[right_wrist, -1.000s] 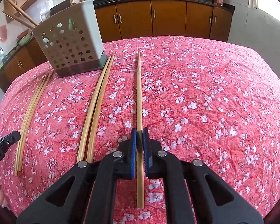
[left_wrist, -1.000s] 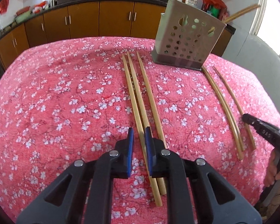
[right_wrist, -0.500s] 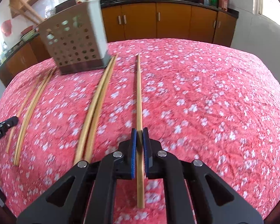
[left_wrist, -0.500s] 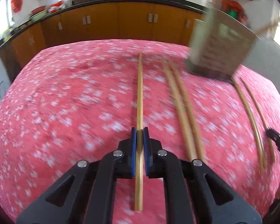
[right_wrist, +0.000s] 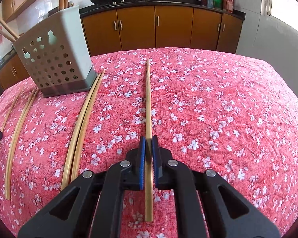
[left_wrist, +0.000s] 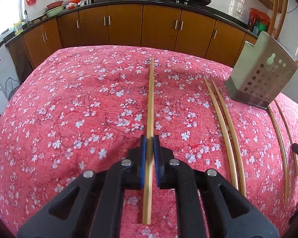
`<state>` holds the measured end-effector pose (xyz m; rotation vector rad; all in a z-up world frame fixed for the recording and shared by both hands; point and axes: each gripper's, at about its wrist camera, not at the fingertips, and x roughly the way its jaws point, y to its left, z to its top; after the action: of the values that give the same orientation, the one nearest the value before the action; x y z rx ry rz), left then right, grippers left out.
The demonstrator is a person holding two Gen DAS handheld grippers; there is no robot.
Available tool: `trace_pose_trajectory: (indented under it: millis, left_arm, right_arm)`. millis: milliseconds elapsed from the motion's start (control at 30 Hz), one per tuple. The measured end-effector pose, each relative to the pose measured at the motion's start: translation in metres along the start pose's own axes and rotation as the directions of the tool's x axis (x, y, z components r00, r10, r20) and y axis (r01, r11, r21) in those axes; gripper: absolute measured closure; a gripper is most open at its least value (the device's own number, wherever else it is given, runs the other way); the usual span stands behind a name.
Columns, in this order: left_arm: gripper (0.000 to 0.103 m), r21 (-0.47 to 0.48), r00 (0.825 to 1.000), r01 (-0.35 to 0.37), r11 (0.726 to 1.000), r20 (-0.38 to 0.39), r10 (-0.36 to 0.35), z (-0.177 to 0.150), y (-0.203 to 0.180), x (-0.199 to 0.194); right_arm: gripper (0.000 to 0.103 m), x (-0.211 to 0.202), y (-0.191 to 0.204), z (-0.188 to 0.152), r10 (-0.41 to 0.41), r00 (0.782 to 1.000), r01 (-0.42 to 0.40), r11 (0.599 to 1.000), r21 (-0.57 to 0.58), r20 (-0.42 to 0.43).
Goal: Organize utensils
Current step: 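Hold the grasped chopsticks with both tools just above the tablecloth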
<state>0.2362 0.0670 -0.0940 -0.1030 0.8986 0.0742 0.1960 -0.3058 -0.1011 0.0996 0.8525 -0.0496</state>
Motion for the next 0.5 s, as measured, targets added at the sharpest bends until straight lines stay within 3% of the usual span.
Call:
trace_pose_trajectory:
  millis: [500]
  left_arm:
    - [0.092, -0.01, 1.0, 0.009, 1.0, 0.0, -0.009, -0.0003, 0.002, 0.0023]
  right_arm:
    - [0.095, -0.0017, 0.0002, -0.001, 0.0, 1.0, 0.0, 1.0, 0.006, -0.001]
